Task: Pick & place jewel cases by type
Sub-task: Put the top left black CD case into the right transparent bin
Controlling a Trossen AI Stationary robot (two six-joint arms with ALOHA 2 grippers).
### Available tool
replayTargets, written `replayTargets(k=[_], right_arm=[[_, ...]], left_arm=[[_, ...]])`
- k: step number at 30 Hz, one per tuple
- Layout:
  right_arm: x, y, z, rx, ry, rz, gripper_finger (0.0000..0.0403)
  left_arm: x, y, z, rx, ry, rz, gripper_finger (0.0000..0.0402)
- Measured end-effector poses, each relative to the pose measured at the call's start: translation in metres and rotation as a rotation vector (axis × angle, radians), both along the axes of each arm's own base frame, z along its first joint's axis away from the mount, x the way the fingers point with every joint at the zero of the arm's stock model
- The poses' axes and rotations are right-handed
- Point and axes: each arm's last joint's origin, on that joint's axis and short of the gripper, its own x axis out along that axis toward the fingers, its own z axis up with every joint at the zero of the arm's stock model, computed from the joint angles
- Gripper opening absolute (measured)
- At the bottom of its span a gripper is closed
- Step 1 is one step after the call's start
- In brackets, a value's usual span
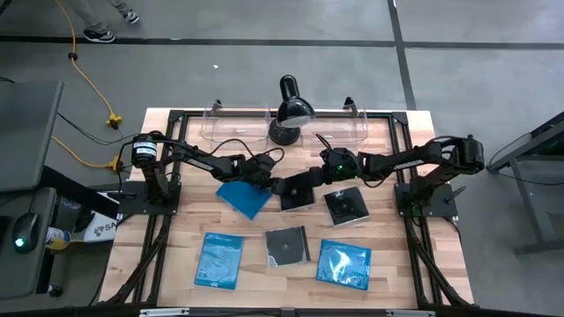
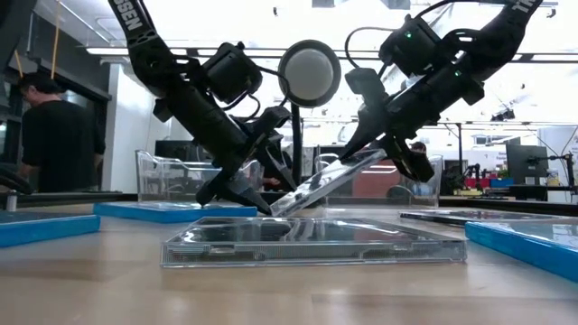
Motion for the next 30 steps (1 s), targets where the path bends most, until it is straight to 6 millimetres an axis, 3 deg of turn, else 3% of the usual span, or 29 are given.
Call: replayTargets(k=[13, 20, 30], right_arm=[[-0.001, 0.002, 0.006, 0.025, -0.03, 0.053, 0.0037], [-0.007, 0.006, 0.027, 0.005, -0.098, 0.098, 0.0021], [-0.023, 0.027, 0.06, -0.038, -0.188, 0.192, 0.0019]], left_arm=[[-0.002, -0.004, 0.01, 0.046, -0.028, -0.125, 0.0255], [-0.007, -0.006, 0.015, 0.044, 0.013, -0.168, 0.0255], [-0.01, -0.007, 0.013, 0.084, 0.048, -0.248, 0.0255]])
